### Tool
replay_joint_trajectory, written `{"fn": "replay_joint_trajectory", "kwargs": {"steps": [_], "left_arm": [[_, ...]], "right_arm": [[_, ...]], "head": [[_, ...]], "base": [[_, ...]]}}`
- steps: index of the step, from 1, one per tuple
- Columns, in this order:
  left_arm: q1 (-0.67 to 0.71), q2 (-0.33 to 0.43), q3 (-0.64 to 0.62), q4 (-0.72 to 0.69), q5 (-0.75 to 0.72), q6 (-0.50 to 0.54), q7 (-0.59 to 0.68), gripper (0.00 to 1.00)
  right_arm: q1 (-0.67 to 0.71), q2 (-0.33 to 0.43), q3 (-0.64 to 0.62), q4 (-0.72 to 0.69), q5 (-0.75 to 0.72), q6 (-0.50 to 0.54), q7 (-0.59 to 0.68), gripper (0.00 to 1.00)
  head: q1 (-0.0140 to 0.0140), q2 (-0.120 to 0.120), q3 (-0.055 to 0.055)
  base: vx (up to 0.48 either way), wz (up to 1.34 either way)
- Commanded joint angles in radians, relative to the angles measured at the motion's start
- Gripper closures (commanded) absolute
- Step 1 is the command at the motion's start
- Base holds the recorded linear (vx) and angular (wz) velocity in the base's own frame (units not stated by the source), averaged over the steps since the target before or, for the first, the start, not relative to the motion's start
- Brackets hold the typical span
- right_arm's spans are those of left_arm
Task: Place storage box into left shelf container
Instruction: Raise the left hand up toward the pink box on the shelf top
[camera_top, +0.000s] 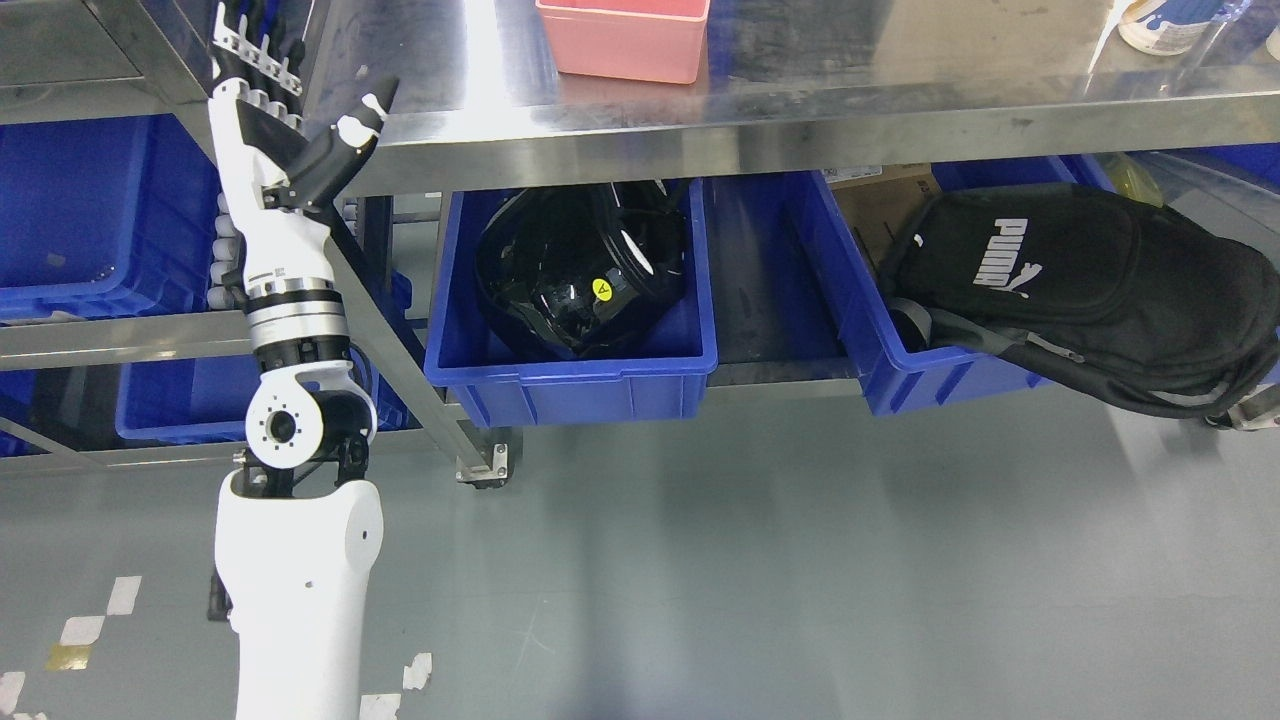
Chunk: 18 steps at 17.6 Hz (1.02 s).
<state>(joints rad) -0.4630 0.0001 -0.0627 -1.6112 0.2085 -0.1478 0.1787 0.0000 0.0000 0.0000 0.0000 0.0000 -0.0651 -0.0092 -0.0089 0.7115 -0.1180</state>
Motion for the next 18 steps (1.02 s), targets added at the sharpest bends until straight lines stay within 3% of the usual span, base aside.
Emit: {"fn": "replay_joint_trajectory", "kwargs": {"steps": [1, 4, 7, 10, 14, 18], "left_arm": [[0.004, 0.017, -0.059, 0.004, 0.011, 0.025, -0.098, 0.0], [-0.012, 0.018, 0.009, 0.004, -0.026, 0.025, -0.302, 0.0], [-0.123, 0.072, 0.099, 0.043, -0.125, 0.027, -0.561, 0.0], [-0.335, 0.208, 0.083, 0.181, -0.219, 0.027, -0.767, 0.0], [-0.616, 0.328, -0.142, 0.457, -0.322, 0.027, -0.889, 0.0], [-0.794, 0.31, -0.35, 0.657, -0.348, 0.027, -0.998, 0.01]], "right_arm": [[-0.008, -0.017, -0.003, -0.017, -0.002, 0.001, -0.003, 0.0], [-0.006, -0.017, -0.003, -0.017, -0.002, 0.001, -0.003, 0.0], [-0.006, -0.017, -0.003, -0.017, -0.002, 0.001, -0.003, 0.0], [-0.006, -0.017, -0.003, -0.017, -0.002, 0.001, -0.003, 0.0], [-0.006, -0.017, -0.003, -0.017, -0.002, 0.001, -0.003, 0.0], [-0.006, -0.017, -0.003, -0.017, -0.002, 0.001, -0.005, 0.0]], "head": [[0.0, 0.0, 0.0], [0.0, 0.0, 0.0], [0.0, 0.0, 0.0], [0.0, 0.0, 0.0], [0.0, 0.0, 0.0], [0.0, 0.0, 0.0]], "base": [[0.0, 0.0], [0.0, 0.0], [0.0, 0.0], [0.0, 0.0], [0.0, 0.0], [0.0, 0.0]]}}
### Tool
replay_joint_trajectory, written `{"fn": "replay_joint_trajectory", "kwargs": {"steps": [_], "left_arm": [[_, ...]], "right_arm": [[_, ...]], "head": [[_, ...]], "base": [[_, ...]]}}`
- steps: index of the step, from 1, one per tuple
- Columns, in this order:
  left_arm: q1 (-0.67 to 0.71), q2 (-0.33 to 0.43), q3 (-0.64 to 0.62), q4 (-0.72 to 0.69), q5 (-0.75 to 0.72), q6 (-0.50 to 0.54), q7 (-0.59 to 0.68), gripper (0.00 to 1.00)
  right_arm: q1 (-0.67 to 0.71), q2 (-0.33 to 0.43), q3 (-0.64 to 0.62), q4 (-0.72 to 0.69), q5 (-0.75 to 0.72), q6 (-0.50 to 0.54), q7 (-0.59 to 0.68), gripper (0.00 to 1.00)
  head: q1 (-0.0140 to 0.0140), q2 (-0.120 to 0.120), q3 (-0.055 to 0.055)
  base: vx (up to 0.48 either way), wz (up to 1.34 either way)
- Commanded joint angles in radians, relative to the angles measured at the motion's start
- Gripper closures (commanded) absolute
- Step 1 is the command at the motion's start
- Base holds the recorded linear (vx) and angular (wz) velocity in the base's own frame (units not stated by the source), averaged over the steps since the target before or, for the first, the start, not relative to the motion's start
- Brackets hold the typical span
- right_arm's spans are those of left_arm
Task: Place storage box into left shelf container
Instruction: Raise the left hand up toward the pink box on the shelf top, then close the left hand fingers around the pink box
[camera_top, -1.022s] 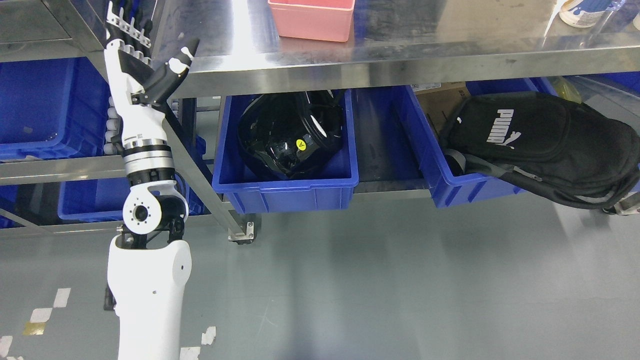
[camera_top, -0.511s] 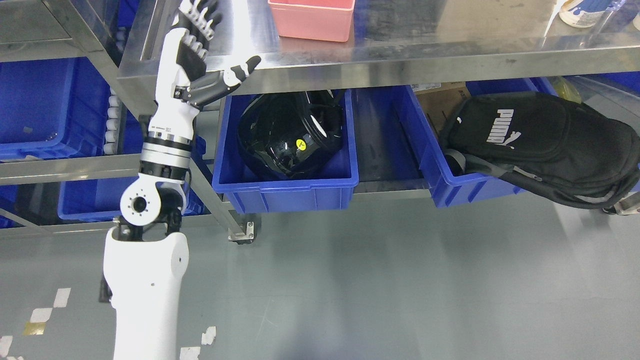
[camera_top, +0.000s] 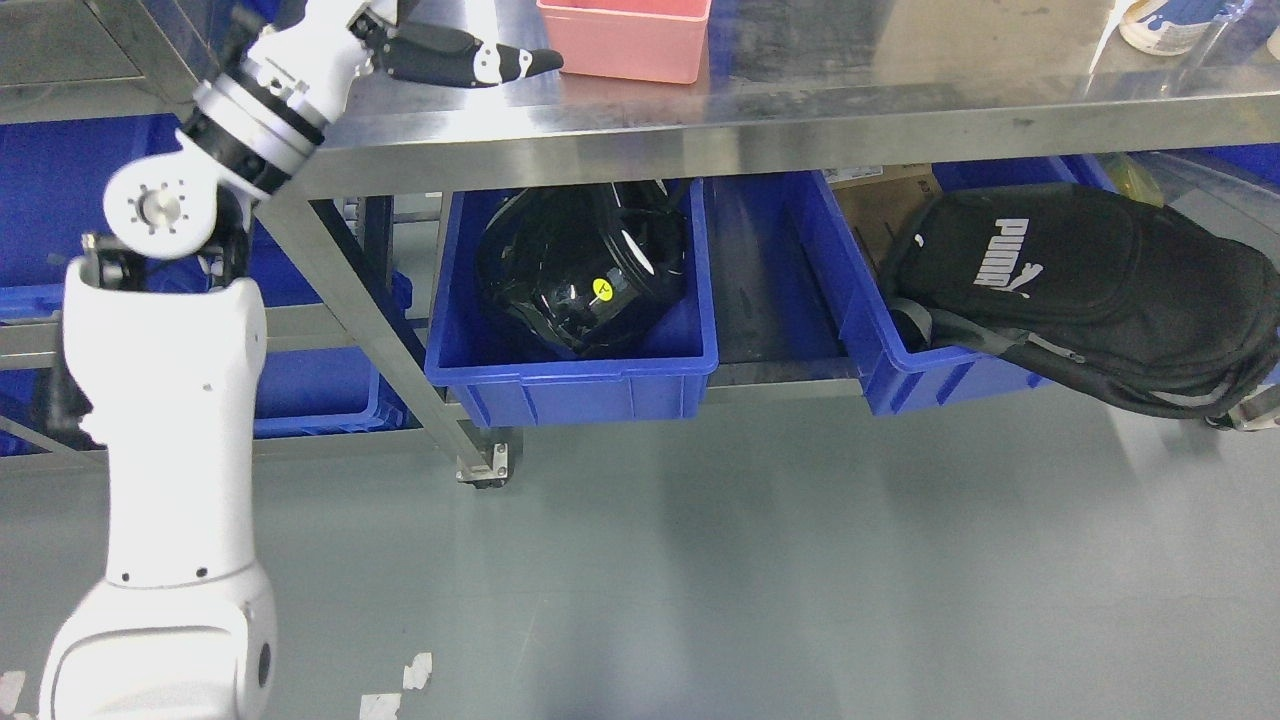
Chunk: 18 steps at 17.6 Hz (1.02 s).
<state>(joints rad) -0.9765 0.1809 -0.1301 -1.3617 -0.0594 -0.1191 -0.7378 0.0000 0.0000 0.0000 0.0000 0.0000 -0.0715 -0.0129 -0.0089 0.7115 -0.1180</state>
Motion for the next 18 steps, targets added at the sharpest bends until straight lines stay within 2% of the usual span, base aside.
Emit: {"fn": "replay_joint_trajectory", "kwargs": {"steps": [1, 5, 11, 14, 16, 18], "left_arm": [[-0.301, 0.092, -0.321, 0.455, -0.098, -0.002, -0.104, 0.01], [-0.32, -0.036, -0.336, 0.611, -0.243, -0.002, -0.126, 0.01], [-0.35, -0.129, -0.313, 0.679, -0.246, -0.001, -0.114, 0.03], [-0.422, -0.161, -0.329, 0.743, -0.276, -0.001, -0.112, 0.04], [-0.452, -0.163, -0.315, 0.843, -0.336, -0.001, -0.112, 0.04], [-0.462, -0.163, -0.319, 0.862, -0.342, 0.003, -0.11, 0.04]], "right_arm": [[-0.006, -0.017, -0.003, -0.017, -0.002, 0.007, -0.001, 0.0], [-0.006, -0.017, -0.003, -0.017, -0.002, 0.007, 0.001, 0.0], [-0.006, -0.017, -0.003, -0.017, -0.002, 0.007, -0.001, 0.0], [-0.006, -0.017, -0.003, -0.017, -0.002, 0.007, -0.001, 0.0], [-0.006, -0.017, -0.003, -0.017, -0.002, 0.007, 0.001, 0.0], [-0.006, -0.017, -0.003, -0.017, -0.002, 0.007, -0.001, 0.0]], "head": [[0.0, 0.0, 0.0], [0.0, 0.0, 0.0], [0.0, 0.0, 0.0], [0.0, 0.0, 0.0], [0.0, 0.0, 0.0], [0.0, 0.0, 0.0]], "base": [[0.0, 0.0], [0.0, 0.0], [0.0, 0.0], [0.0, 0.0], [0.0, 0.0], [0.0, 0.0]]}}
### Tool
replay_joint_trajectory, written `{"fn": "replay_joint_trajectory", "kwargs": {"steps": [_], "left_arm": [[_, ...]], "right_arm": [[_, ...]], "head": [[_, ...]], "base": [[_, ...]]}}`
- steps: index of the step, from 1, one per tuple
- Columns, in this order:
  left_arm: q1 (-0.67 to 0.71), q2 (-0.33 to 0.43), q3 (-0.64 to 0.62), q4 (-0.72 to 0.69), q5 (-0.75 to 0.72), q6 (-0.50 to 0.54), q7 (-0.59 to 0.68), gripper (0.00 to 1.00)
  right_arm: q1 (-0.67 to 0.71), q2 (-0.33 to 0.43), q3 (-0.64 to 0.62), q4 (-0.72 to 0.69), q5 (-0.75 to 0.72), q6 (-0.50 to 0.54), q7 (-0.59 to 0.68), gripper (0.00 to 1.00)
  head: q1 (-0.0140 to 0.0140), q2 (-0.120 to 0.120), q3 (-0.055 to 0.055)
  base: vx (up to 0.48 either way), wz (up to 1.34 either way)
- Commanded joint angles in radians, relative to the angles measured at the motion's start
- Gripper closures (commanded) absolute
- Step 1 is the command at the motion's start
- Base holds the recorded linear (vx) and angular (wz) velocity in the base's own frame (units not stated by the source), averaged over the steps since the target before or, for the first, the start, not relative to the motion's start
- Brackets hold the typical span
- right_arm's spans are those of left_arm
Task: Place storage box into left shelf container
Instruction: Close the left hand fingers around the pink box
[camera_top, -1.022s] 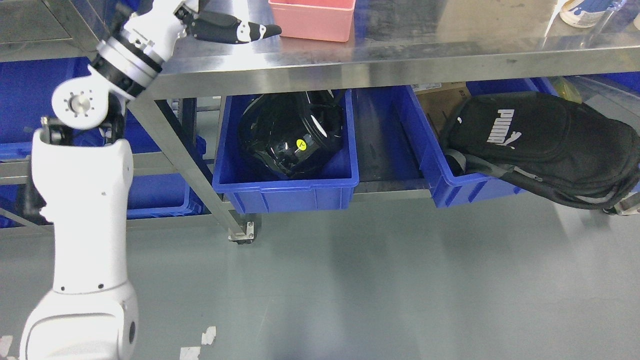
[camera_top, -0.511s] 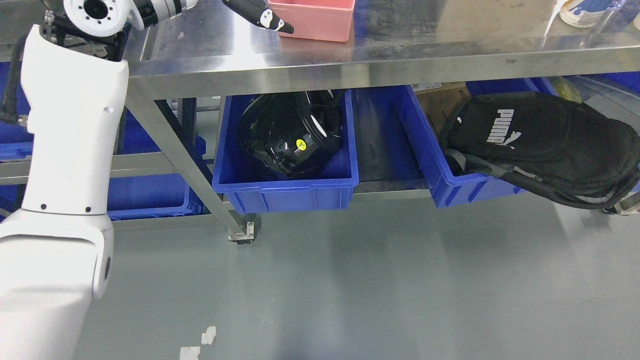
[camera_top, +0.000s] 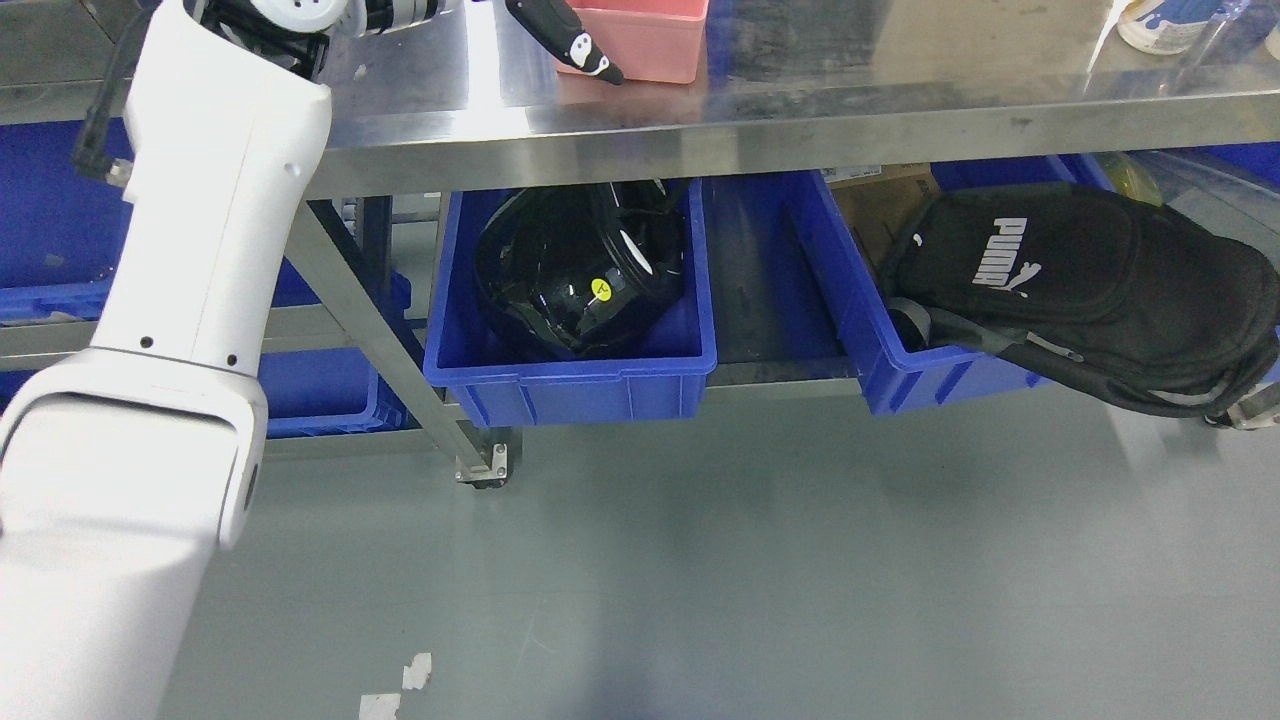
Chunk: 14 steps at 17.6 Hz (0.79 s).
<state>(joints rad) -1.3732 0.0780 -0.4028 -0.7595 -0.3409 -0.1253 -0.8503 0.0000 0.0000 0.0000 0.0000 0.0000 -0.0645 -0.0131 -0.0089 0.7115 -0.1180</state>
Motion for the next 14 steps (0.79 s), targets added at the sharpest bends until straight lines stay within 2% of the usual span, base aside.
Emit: {"fn": "replay_joint_trajectory", "kwargs": {"steps": [1, 8, 14], "left_arm": [[-0.067, -0.061, -0.048, 0.265, -0.064, 0.021, 0.002, 0.04], [-0.066, -0.061, -0.044, 0.288, -0.067, 0.058, 0.033, 0.07], [-0.064, -0.061, -0.04, 0.302, -0.067, 0.076, 0.037, 0.26]], "right_arm": [[-0.006, -0.017, -0.002, -0.017, -0.002, 0.0, 0.001, 0.0], [-0.006, -0.017, -0.003, -0.017, -0.002, 0.0, 0.001, 0.0], [-0.006, -0.017, -0.003, -0.017, -0.002, 0.0, -0.001, 0.0]], "head": [[0.0, 0.0, 0.0], [0.0, 0.0, 0.0], [0.0, 0.0, 0.0]], "base": [[0.0, 0.0], [0.0, 0.0], [0.0, 0.0]]}}
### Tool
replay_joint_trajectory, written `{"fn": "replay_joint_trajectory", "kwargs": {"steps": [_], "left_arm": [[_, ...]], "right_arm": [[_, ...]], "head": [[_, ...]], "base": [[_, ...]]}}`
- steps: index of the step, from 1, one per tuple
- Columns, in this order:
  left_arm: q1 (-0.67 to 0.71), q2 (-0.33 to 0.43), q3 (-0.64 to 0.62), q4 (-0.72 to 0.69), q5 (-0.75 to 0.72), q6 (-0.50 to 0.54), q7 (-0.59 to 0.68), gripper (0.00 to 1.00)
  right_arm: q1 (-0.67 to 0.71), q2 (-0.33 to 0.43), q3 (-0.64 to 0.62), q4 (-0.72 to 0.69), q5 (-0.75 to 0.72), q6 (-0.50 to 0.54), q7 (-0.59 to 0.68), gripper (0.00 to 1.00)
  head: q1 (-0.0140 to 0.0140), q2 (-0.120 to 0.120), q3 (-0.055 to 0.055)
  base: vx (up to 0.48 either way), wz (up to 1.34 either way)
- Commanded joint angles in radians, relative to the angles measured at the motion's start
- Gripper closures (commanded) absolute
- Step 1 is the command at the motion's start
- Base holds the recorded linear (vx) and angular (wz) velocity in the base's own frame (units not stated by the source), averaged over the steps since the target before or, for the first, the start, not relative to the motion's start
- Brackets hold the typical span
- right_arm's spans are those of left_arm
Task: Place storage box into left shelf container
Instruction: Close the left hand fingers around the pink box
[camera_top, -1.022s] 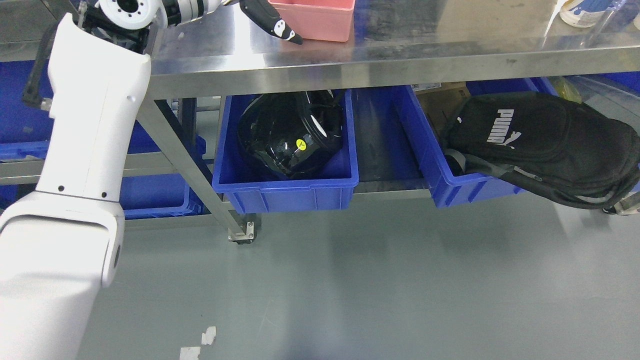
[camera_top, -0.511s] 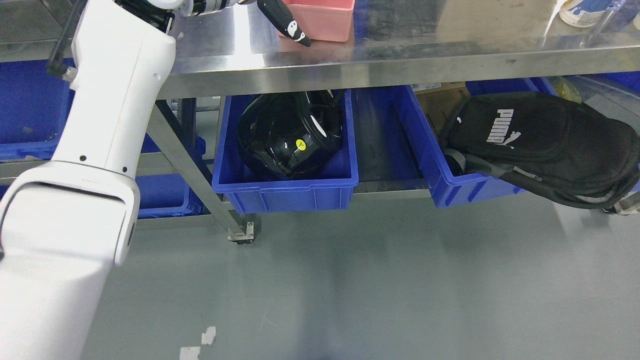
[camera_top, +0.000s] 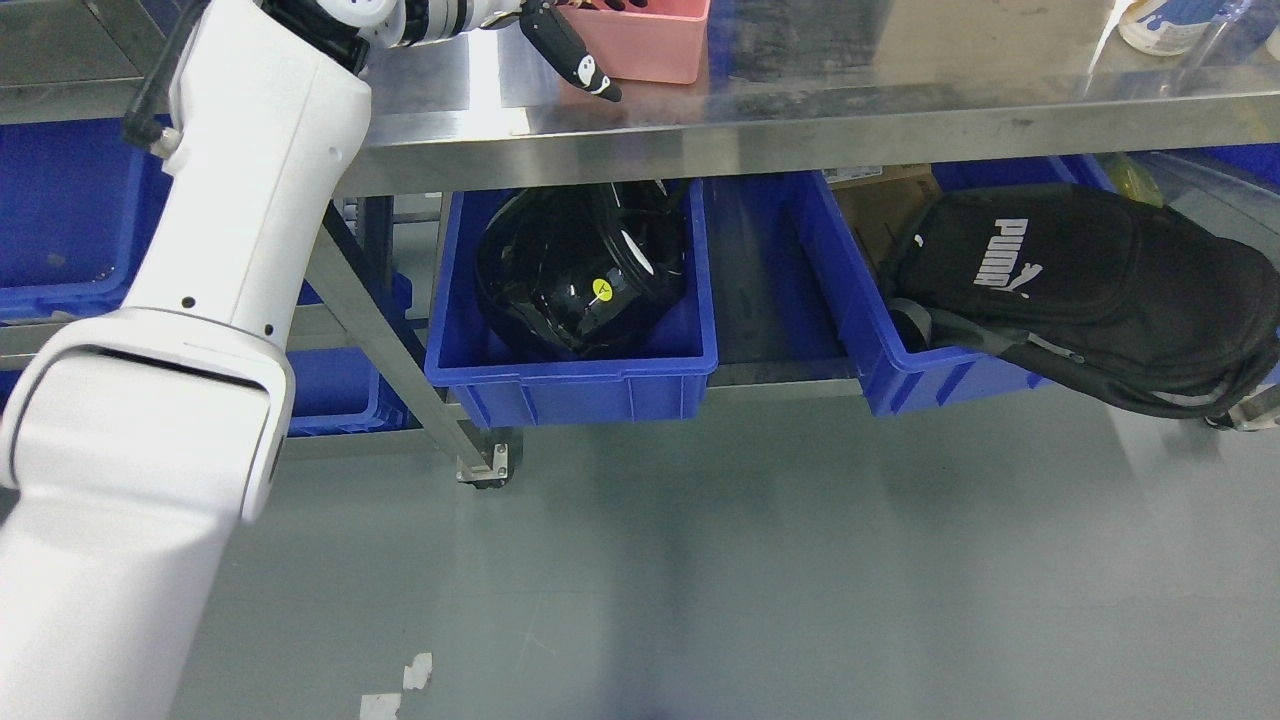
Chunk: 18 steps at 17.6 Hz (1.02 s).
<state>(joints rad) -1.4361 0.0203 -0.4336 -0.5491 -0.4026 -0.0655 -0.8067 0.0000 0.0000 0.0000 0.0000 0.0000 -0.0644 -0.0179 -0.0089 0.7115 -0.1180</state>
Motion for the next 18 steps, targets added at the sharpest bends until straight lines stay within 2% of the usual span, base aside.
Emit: {"fn": "replay_joint_trajectory", "kwargs": {"steps": [1, 6, 10, 12, 16, 18], "left_arm": [[-0.001, -0.003, -0.008, 0.092, -0.005, 0.016, -0.006, 0.31], [0.003, -0.003, 0.019, 0.092, -0.005, 0.009, -0.005, 0.56], [0.003, -0.003, 0.119, 0.09, -0.004, -0.029, -0.005, 0.89], [0.002, -0.003, 0.186, 0.086, -0.004, -0.059, -0.005, 0.99], [0.0, -0.003, 0.332, 0.031, 0.001, -0.074, 0.033, 1.0], [0.0, -0.003, 0.444, 0.011, 0.008, -0.097, 0.035, 1.0]], "right_arm": [[-0.006, -0.017, -0.003, -0.017, -0.002, 0.0, 0.006, 0.0], [-0.006, -0.017, -0.003, -0.017, -0.002, 0.0, 0.004, 0.0], [-0.006, -0.017, -0.003, -0.017, -0.002, 0.0, 0.004, 0.0], [-0.006, -0.017, -0.003, -0.017, -0.002, 0.0, 0.004, 0.0], [-0.006, -0.017, -0.003, -0.017, -0.002, 0.0, 0.004, 0.0], [-0.006, -0.017, -0.003, -0.017, -0.002, 0.0, 0.004, 0.0]], "head": [[0.0, 0.0, 0.0], [0.0, 0.0, 0.0], [0.0, 0.0, 0.0], [0.0, 0.0, 0.0], [0.0, 0.0, 0.0], [0.0, 0.0, 0.0]], "base": [[0.0, 0.0], [0.0, 0.01], [-0.002, 0.06], [-0.001, -0.01], [0.0, -0.01], [0.0, -0.02]]}}
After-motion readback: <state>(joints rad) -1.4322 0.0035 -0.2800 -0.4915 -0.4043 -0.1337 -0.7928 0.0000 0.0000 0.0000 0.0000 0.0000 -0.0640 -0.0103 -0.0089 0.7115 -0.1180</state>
